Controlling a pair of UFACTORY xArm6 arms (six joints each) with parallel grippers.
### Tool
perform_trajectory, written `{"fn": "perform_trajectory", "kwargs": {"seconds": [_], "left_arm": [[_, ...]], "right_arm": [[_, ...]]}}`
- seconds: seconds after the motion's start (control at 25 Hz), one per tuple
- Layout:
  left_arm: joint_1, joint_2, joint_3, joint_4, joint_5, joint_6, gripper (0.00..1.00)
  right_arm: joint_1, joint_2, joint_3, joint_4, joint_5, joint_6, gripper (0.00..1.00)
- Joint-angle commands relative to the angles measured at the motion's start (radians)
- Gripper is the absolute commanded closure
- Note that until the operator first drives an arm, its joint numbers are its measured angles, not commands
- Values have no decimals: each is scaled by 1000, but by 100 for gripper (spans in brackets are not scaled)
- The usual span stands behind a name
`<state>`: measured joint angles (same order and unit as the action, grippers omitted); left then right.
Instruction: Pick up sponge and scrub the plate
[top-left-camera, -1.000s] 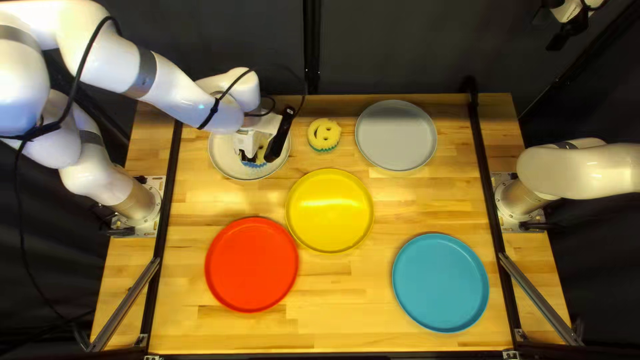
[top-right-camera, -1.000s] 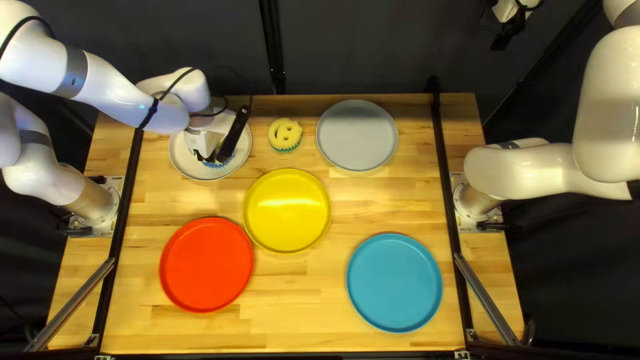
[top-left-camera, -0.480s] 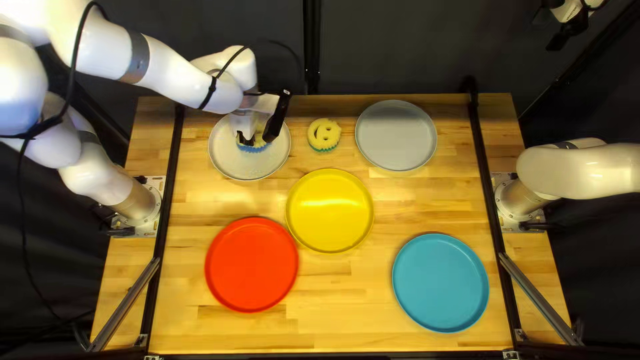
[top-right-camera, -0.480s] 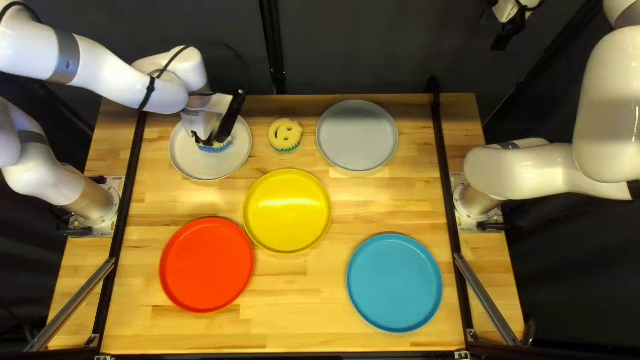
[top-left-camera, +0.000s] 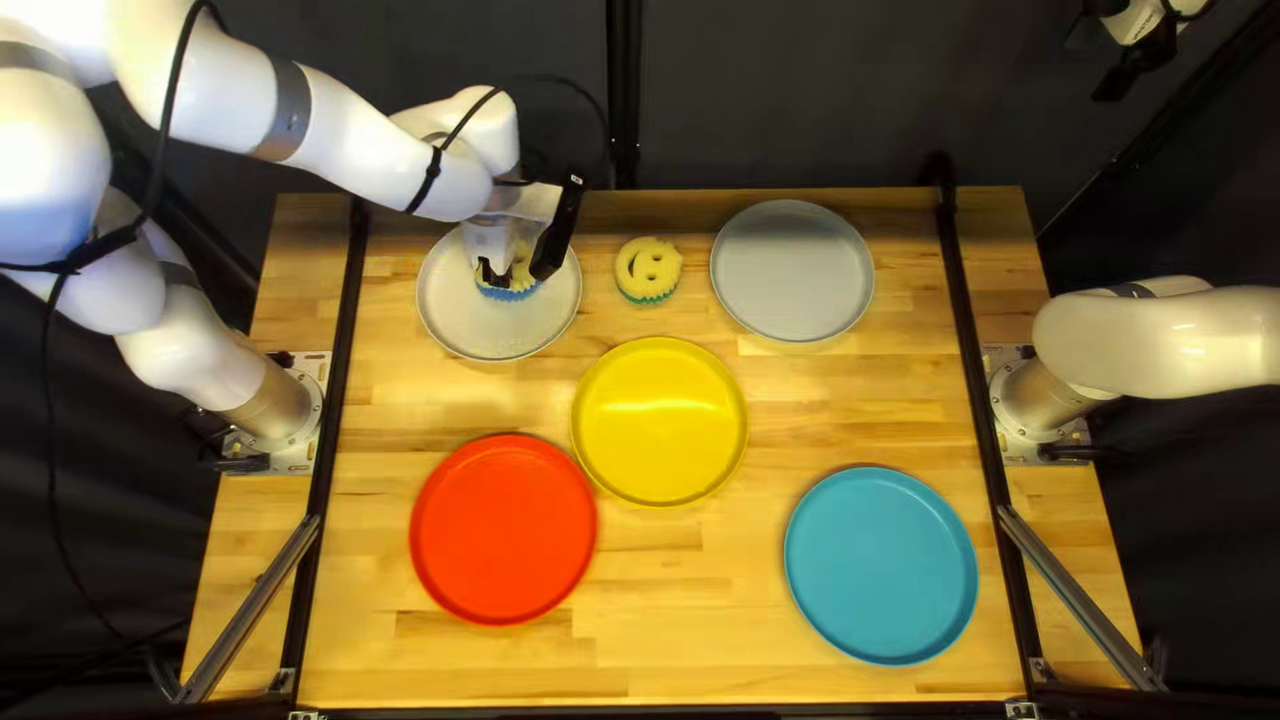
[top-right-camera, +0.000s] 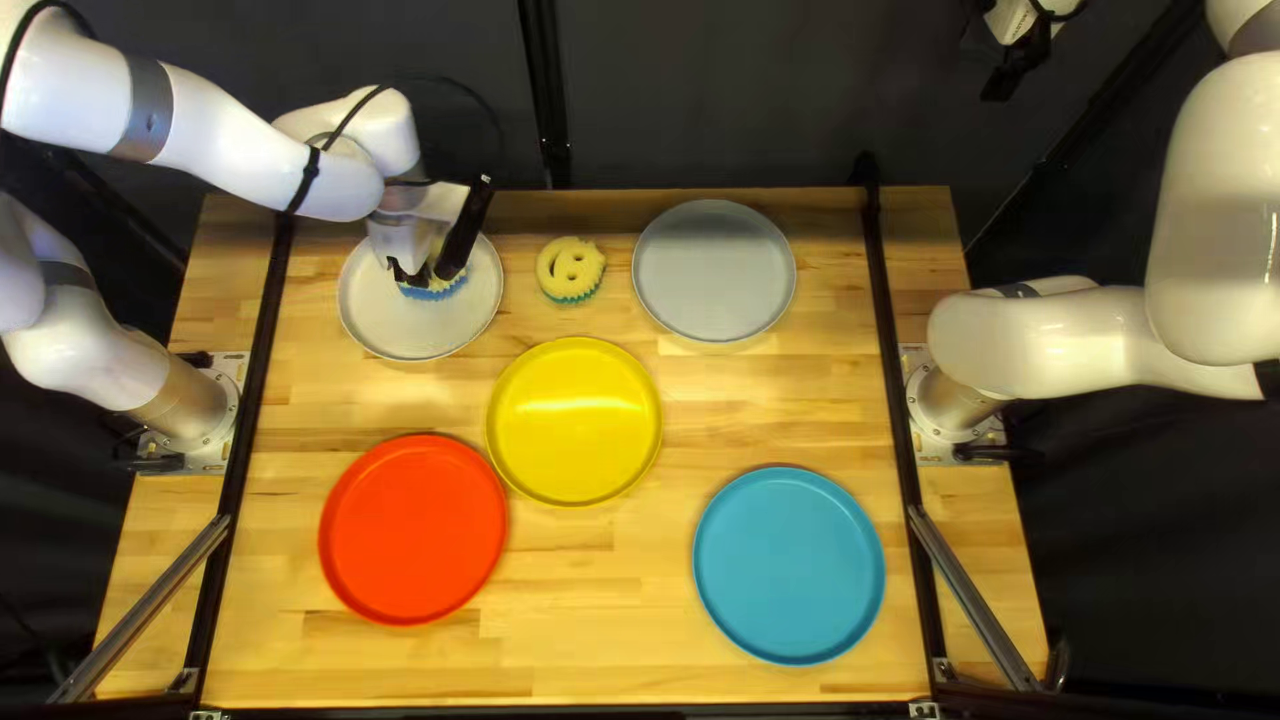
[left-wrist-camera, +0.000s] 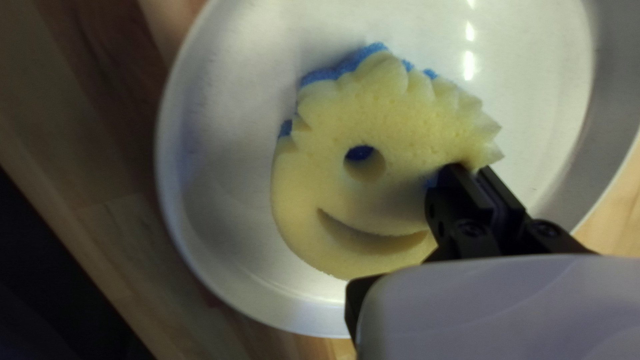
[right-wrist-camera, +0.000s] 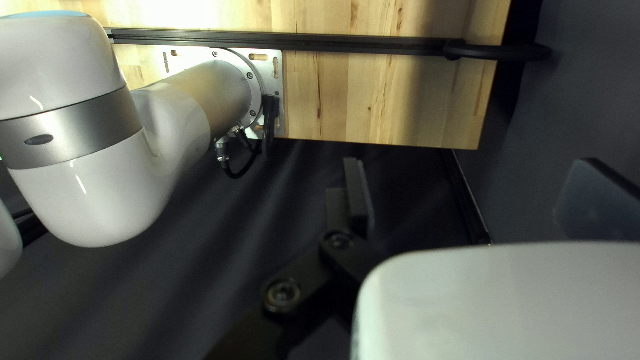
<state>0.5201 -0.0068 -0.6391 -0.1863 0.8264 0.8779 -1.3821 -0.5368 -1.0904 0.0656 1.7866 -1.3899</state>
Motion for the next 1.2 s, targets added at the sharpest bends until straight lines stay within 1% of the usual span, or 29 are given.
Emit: {"fn": "perform_trajectory", "kwargs": {"seconds": [0.04, 0.2, 0.4, 0.52, 0.64, 0.84, 1.12, 1.2], "left_arm": [[-17, -105, 78, -23, 31, -9, 100], [-74, -156, 108, -54, 49, -57, 100], [-128, -165, 126, -89, 29, -94, 100], [-143, -162, 131, -97, 18, -107, 100], [-136, -169, 148, -101, 12, -103, 100], [-123, -120, 145, -115, -22, -83, 100], [-62, -111, 137, -101, -8, -56, 100], [-48, -123, 132, -89, 9, -61, 100]], "right_arm": [[0, 0, 0, 0, 0, 0, 0], [0, 0, 0, 0, 0, 0, 0], [0, 0, 0, 0, 0, 0, 0], [0, 0, 0, 0, 0, 0, 0], [0, 0, 0, 0, 0, 0, 0], [0, 0, 0, 0, 0, 0, 0], [0, 0, 0, 0, 0, 0, 0], [0, 0, 0, 0, 0, 0, 0]]}}
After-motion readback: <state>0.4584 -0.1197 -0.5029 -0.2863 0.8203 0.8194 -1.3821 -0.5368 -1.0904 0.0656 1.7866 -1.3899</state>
